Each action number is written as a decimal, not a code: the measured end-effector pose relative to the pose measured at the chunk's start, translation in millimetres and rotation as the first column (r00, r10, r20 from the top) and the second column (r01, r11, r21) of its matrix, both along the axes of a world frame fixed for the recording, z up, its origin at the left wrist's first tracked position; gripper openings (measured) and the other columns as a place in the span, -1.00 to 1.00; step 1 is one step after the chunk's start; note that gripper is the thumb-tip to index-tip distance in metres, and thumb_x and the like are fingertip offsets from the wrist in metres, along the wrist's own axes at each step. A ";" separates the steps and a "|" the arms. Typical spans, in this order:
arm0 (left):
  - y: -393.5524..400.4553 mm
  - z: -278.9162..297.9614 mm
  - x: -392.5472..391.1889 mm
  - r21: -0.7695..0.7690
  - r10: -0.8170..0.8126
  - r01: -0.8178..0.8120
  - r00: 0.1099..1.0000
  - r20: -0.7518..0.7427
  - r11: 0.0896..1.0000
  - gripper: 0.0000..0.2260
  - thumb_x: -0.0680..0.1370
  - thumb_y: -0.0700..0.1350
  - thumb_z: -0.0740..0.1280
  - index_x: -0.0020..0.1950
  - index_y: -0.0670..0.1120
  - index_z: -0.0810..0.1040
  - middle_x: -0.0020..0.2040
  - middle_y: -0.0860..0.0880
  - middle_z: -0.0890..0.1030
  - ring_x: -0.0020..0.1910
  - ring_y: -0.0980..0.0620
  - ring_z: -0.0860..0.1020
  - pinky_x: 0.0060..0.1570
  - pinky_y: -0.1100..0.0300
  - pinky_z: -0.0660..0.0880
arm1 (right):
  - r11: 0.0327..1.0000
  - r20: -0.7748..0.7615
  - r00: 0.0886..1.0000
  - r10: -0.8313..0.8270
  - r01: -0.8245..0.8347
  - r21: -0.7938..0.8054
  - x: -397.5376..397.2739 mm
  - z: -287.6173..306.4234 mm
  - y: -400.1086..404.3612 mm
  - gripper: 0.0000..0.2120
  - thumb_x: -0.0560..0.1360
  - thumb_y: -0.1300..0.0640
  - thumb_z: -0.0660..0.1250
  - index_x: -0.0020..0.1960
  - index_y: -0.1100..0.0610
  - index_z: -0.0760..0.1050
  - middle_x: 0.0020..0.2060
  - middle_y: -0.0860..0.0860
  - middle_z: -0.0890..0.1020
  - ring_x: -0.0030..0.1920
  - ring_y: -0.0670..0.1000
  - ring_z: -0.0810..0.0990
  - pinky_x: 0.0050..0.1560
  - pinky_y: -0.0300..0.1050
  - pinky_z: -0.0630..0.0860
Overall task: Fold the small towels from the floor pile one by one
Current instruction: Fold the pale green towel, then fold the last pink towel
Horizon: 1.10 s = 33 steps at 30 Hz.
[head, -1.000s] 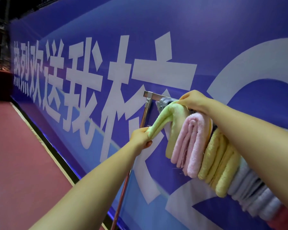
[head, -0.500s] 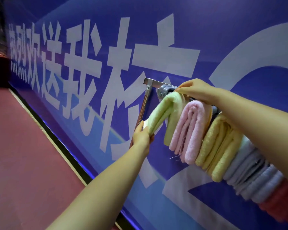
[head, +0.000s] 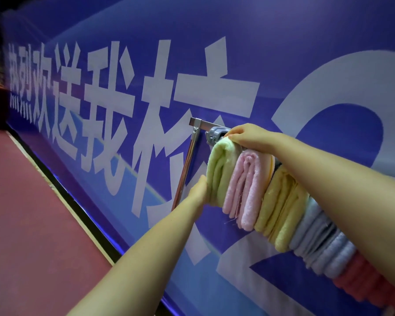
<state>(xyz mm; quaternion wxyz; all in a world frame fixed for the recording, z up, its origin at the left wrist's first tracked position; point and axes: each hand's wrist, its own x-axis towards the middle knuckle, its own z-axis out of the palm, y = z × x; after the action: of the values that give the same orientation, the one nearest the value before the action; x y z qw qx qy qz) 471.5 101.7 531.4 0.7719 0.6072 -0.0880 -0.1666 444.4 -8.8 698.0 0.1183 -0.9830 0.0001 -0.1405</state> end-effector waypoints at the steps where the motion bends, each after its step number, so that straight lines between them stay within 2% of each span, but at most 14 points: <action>1: 1.6 5.0 1.4 0.010 -0.022 0.021 0.999 0.036 1.000 -0.65 0.65 0.14 0.02 0.12 0.00 0.53 0.03 -0.04 0.61 -0.08 0.06 0.53 -0.07 0.11 0.43 | 1.000 0.005 1.000 -0.005 0.005 -0.016 -1.4 -0.7 0.9 -0.75 0.52 0.09 0.17 0.06 -0.01 0.60 0.08 0.02 0.61 0.09 0.02 0.55 0.15 -0.06 0.50; 3: 6.9 15.5 -1.4 0.007 -0.007 0.006 0.996 0.087 1.000 -0.56 0.67 0.15 -0.04 0.26 -0.03 0.51 0.18 -0.04 0.57 0.00 0.06 0.51 -0.07 0.14 0.40 | 0.999 0.018 1.000 -0.015 0.016 -0.048 -4.2 -1.7 3.1 -0.75 0.52 0.10 0.17 0.08 -0.01 0.59 0.09 0.01 0.61 0.09 0.02 0.55 0.13 -0.06 0.49; 6: 16.9 32.0 -11.3 0.000 0.042 -0.042 0.994 0.103 0.999 -0.58 0.68 0.11 -0.02 0.31 -0.08 0.49 0.10 -0.03 0.53 0.00 0.04 0.46 0.00 0.16 0.36 | 0.994 0.131 0.989 -0.072 0.082 -0.071 -8.5 -4.4 7.1 -0.68 0.53 0.12 0.16 0.24 0.00 0.51 0.17 0.00 0.58 0.16 0.06 0.52 0.17 -0.02 0.47; 9: 27.2 45.6 -20.7 -0.015 0.054 -0.052 0.984 0.170 0.999 -0.69 0.68 0.05 0.05 0.01 -0.04 0.54 -0.15 0.03 0.55 -0.12 0.07 0.50 -0.24 0.21 0.37 | 0.990 0.229 0.966 -0.117 0.131 -0.048 -15.4 -12.5 10.8 -0.66 0.53 0.10 0.16 0.29 0.00 0.46 0.18 -0.02 0.58 0.18 0.07 0.51 0.17 0.00 0.46; 12: 38.0 57.8 -29.7 0.023 0.042 -0.050 0.965 0.261 0.998 -0.72 0.65 -0.04 0.11 -0.16 -0.02 0.52 -0.21 0.01 0.55 -0.19 0.07 0.49 -0.25 0.19 0.36 | 0.990 0.230 0.964 -0.133 0.142 -0.024 -24.4 -17.5 16.1 -0.64 0.55 0.07 0.16 0.32 0.02 0.45 0.25 0.03 0.53 0.23 0.10 0.49 0.19 0.01 0.44; 15: 48.9 65.0 -38.0 0.051 0.086 -0.106 0.952 0.293 0.993 -0.73 0.62 -0.11 0.12 -0.28 -0.03 0.39 -0.28 0.02 0.45 -0.29 0.07 0.37 -0.22 0.18 0.33 | 0.982 0.290 0.944 -0.160 0.183 -0.055 -38.0 -17.0 25.7 -0.65 0.56 0.06 0.16 0.32 0.04 0.46 0.29 0.06 0.49 0.31 0.14 0.41 0.26 0.06 0.35; 17: 58.8 67.2 -45.1 0.062 0.127 -0.151 0.947 0.296 0.987 -0.76 0.63 -0.11 0.10 -0.23 -0.01 0.38 -0.20 -0.01 0.44 -0.22 0.05 0.39 -0.17 0.17 0.36 | 0.981 0.379 0.913 -0.150 0.186 -0.060 -50.5 -17.1 36.0 -0.68 0.57 0.08 0.15 0.28 0.07 0.48 0.24 0.07 0.52 0.29 0.14 0.39 0.25 0.07 0.32; 20: 82.6 67.4 -57.0 0.035 0.227 -0.248 0.927 0.299 0.968 -0.80 0.64 -0.09 0.08 -0.08 -0.04 0.46 -0.11 -0.04 0.50 -0.09 0.01 0.45 -0.06 0.11 0.39 | 0.992 0.451 0.885 -0.116 0.126 0.008 -70.7 -23.1 53.8 -0.73 0.57 0.10 0.15 0.17 0.09 0.54 0.13 0.05 0.58 0.22 0.11 0.43 0.19 0.05 0.37; 21: 93.5 66.5 -61.7 0.003 0.260 -0.274 0.917 0.304 0.962 -0.77 0.66 -0.09 0.06 -0.05 -0.05 0.49 -0.12 -0.01 0.54 -0.08 0.03 0.49 -0.03 0.14 0.42 | 0.995 0.455 0.884 -0.103 0.096 0.040 -78.3 -27.1 60.7 -0.74 0.57 0.11 0.15 0.13 0.10 0.56 0.09 0.04 0.59 0.18 0.09 0.45 0.15 0.02 0.39; 23: 118.5 66.3 -73.6 -0.030 0.314 -0.326 0.879 0.359 0.945 -0.71 0.68 -0.11 0.04 -0.02 -0.09 0.53 -0.14 0.01 0.57 -0.11 0.07 0.52 -0.12 0.25 0.45 | 0.992 0.455 0.886 -0.088 0.037 0.119 -93.9 -39.5 74.4 -0.76 0.56 0.12 0.15 0.06 0.11 0.58 0.00 0.00 0.62 0.07 0.03 0.52 0.01 -0.06 0.41; 25: 144.5 61.7 -84.3 0.005 0.325 -0.369 0.826 0.461 0.929 -0.67 0.68 -0.10 0.04 -0.03 -0.15 0.57 -0.14 -0.04 0.59 -0.15 0.08 0.52 -0.21 0.28 0.44 | 0.976 0.424 0.902 -0.076 -0.020 0.218 -110.3 -57.2 89.9 -0.77 0.58 0.13 0.15 -0.02 0.13 0.58 -0.12 0.02 0.64 -0.07 0.04 0.56 -0.09 -0.08 0.44; 27: 170.5 55.2 -96.1 0.048 0.289 -0.363 0.809 0.512 0.931 -0.65 0.68 -0.11 0.05 -0.09 -0.17 0.57 -0.20 -0.05 0.57 -0.20 0.09 0.51 -0.24 0.30 0.42 | 0.951 0.351 0.934 -0.070 -0.043 0.305 -124.7 -78.2 107.2 -0.76 0.57 0.13 0.14 -0.12 0.12 0.55 -0.25 0.02 0.61 -0.20 0.06 0.57 -0.18 -0.08 0.47; 30: 202.8 40.8 -112.3 0.133 0.233 -0.348 0.820 0.522 0.928 -0.64 0.68 -0.12 0.07 -0.22 -0.12 0.54 -0.27 -0.05 0.55 -0.27 0.08 0.49 -0.23 0.28 0.43 | 0.924 0.278 0.960 -0.043 -0.067 0.376 -139.0 -111.8 136.4 -0.75 0.54 0.15 0.15 -0.25 0.04 0.51 -0.30 -0.05 0.61 -0.20 0.04 0.58 -0.14 -0.07 0.48; 33: 225.1 18.8 -129.0 0.191 0.203 -0.325 0.857 0.473 0.926 -0.64 0.67 -0.12 0.09 -0.26 -0.11 0.52 -0.31 -0.03 0.54 -0.34 0.08 0.48 -0.22 0.23 0.43 | 0.900 0.214 0.977 -0.026 -0.070 0.431 -148.1 -148.1 165.8 -0.76 0.54 0.17 0.18 -0.24 0.05 0.54 -0.30 -0.07 0.59 -0.18 0.02 0.56 -0.11 -0.07 0.46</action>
<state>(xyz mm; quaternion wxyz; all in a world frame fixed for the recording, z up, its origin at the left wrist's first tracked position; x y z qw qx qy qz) 342.5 326.9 550.3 0.6586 0.7327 -0.1543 0.0748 296.3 157.1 549.9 0.3360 -0.9106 0.0078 -0.2406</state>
